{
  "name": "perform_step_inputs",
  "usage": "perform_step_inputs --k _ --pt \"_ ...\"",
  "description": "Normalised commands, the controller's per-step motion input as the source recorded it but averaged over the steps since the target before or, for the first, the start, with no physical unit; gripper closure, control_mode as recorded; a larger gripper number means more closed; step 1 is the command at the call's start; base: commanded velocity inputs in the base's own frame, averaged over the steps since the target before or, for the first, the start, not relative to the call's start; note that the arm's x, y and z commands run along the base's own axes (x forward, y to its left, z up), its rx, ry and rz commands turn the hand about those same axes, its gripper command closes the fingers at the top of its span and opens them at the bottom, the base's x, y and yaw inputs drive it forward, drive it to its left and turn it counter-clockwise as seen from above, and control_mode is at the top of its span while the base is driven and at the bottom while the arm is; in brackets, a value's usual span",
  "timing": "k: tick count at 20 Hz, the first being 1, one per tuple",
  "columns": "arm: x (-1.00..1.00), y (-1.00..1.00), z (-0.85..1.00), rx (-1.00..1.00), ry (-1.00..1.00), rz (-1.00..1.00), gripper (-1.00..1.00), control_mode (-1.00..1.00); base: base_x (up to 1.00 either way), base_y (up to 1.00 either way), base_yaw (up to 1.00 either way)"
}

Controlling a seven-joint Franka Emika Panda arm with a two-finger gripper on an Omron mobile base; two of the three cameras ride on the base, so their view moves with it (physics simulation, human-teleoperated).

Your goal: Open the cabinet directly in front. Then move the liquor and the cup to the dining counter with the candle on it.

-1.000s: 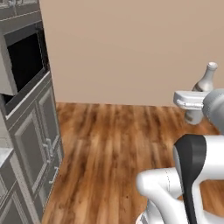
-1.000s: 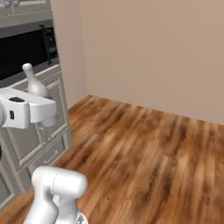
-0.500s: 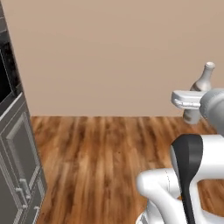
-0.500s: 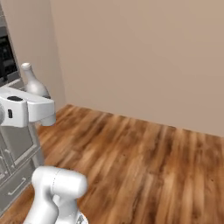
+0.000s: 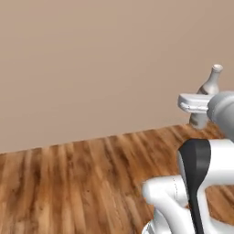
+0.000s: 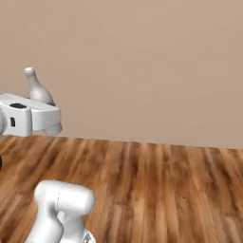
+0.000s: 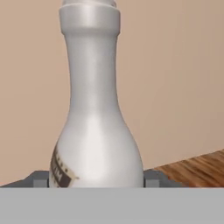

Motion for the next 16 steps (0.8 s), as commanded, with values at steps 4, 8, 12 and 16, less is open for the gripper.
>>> perform_step_inputs --k 4,8,12,16 --pt "0.0 0.0 0.0 0.0 0.0 0.0 1.0 1.0 0.15 -0.38 -0.89" --pt "0.0 0.0 0.0 0.0 0.0 0.0 1.0 1.0 0.0 -0.05 -1.0" --pt "0.0 0.0 0.0 0.0 0.0 0.0 1.0 1.0 0.34 0.07 -0.91" --pt "0.0 0.0 0.0 0.0 0.0 0.0 1.0 1.0 1.0 0.74 -0.66"
